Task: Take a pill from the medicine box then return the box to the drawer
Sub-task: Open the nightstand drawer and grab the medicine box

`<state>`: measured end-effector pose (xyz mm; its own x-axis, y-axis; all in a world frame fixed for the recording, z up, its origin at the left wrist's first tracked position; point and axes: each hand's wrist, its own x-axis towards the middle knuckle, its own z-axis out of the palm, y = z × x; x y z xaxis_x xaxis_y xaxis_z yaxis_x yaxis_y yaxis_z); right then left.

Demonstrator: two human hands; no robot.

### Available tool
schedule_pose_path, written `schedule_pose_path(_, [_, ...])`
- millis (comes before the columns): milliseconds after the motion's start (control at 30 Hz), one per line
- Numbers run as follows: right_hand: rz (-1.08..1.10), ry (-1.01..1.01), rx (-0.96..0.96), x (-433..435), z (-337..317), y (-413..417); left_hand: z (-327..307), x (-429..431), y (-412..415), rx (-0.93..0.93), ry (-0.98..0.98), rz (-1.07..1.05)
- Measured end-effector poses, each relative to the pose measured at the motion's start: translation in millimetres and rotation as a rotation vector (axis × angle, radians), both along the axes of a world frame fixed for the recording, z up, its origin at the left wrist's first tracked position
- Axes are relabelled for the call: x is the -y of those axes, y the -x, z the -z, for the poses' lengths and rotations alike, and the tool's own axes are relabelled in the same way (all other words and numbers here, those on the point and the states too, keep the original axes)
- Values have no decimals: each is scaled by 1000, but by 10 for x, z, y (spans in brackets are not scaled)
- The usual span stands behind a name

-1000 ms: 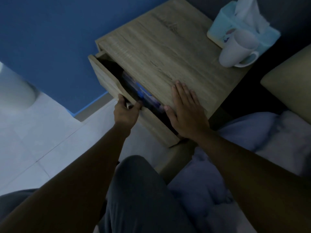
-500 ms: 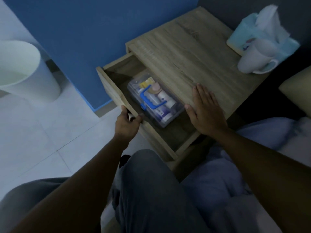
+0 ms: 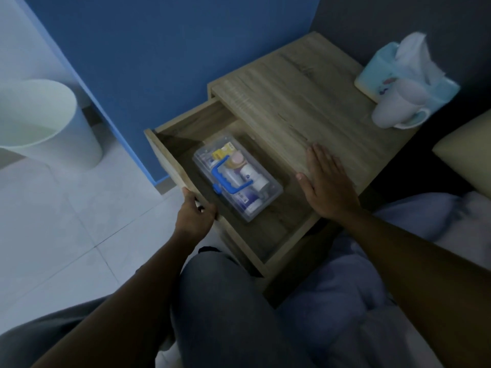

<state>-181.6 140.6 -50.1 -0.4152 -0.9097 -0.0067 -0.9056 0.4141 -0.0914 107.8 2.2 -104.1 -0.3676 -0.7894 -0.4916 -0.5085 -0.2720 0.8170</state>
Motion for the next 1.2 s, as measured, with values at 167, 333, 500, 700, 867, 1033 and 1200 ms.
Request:
schedule_pose_path(167, [28, -25, -2, 17, -23, -56, -357, 119, -22, -8, 302, 105])
schedule_pose_path(333, [-234, 40, 45, 61, -151, -412, -743, 504, 115, 69, 479, 100])
schedule_pose_path(500, [-82, 141, 443, 249, -138, -928, -811, 772, 362, 146, 493, 347])
schedule_pose_path(700, [334, -21, 611, 509, 45, -1090, -646, 910, 632, 266, 349, 385])
schedule_pose_path(867, [616, 6, 738, 615, 217, -1071, -560, 979, 768, 231, 118, 268])
schedule_pose_path(1033, [799, 65, 913, 620, 279, -1071, -539, 973, 802, 129, -50, 73])
schedule_pose_path(1200, [856, 91, 952, 618, 91, -1115, -635, 914, 771, 76, -47, -22])
